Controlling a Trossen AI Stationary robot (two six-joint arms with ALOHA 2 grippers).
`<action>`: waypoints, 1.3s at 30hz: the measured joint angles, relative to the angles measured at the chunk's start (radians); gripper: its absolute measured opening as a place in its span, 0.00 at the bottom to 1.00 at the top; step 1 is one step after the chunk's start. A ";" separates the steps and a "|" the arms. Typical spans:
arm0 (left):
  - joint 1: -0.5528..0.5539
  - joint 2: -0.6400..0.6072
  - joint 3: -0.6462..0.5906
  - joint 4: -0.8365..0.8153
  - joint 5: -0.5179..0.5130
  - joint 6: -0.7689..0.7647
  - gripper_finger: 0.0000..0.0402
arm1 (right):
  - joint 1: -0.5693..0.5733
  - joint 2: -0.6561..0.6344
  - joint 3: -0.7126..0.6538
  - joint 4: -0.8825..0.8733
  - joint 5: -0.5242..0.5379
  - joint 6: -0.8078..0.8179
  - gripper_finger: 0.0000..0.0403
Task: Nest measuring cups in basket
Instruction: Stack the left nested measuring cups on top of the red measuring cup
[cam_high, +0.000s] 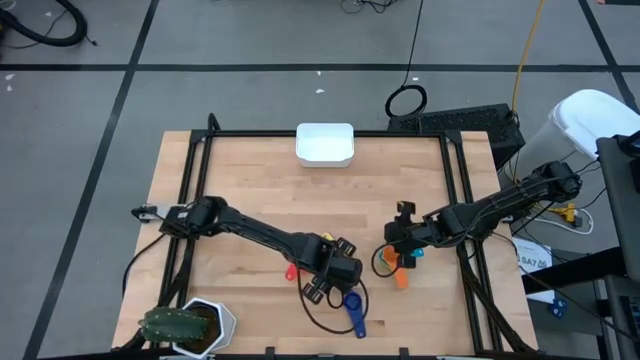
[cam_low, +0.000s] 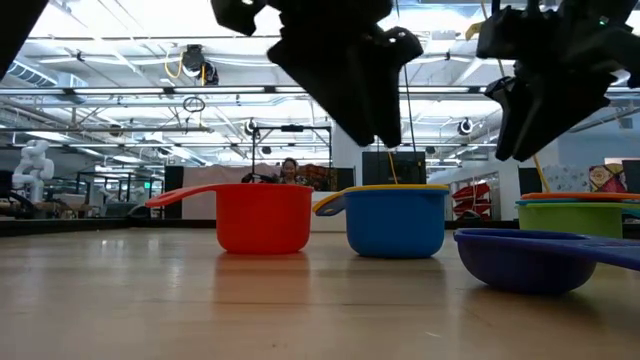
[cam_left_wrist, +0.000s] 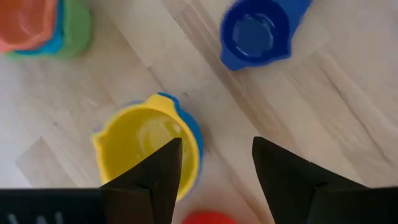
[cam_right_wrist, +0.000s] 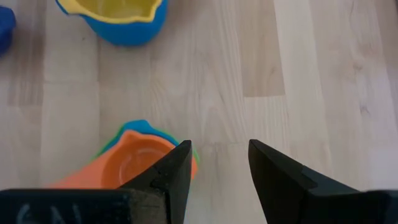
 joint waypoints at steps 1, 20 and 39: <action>0.000 0.006 -0.004 0.003 0.000 -0.005 0.50 | 0.000 0.000 0.000 -0.006 0.000 0.000 0.37; 0.021 0.079 -0.006 0.047 -0.074 0.016 0.39 | 0.000 0.000 -0.118 0.008 -0.054 0.129 0.37; 0.042 0.079 -0.006 0.050 -0.057 0.012 0.03 | 0.020 0.000 -0.137 0.043 -0.078 0.158 0.37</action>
